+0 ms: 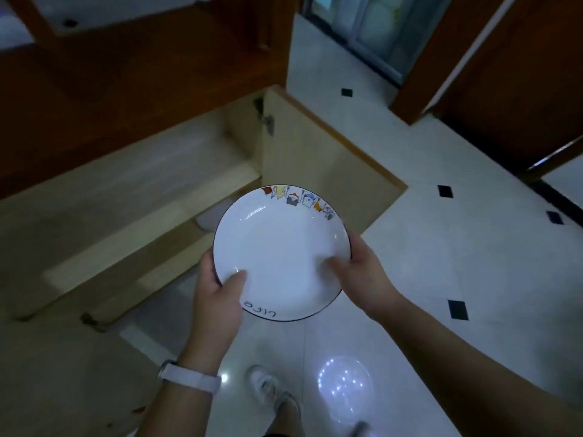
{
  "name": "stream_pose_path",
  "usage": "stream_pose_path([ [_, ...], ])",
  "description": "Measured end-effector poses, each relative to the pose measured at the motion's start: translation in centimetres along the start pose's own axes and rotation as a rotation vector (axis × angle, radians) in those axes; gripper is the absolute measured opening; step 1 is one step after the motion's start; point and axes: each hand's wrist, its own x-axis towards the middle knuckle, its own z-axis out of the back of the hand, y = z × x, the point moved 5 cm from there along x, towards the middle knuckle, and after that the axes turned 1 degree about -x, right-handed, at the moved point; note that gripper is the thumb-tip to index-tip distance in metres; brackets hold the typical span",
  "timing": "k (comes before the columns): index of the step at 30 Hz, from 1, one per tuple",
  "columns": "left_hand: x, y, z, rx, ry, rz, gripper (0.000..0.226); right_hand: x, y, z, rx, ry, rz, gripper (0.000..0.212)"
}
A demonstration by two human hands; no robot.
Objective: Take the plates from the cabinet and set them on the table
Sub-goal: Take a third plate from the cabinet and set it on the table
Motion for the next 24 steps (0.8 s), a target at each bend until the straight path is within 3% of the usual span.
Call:
stream_pose_path([
  [9,-8.9,-2.9,-16.9,0.053,0.465,-0.024,0.049,-13.2,-4.2,17.7,0.133,-0.445,-0.043,0.038],
  [19,-30.3,-2.3,-29.2,0.126,0.751,-0.052,0.048,-35.2,-13.8,30.7,0.249,-0.811,-0.055,0.037],
  [24,-40.9,-0.5,-34.1,0.241,0.982,-0.037,0.047,-46.4,-19.4,34.7,0.367,-0.986,-0.086,0.039],
])
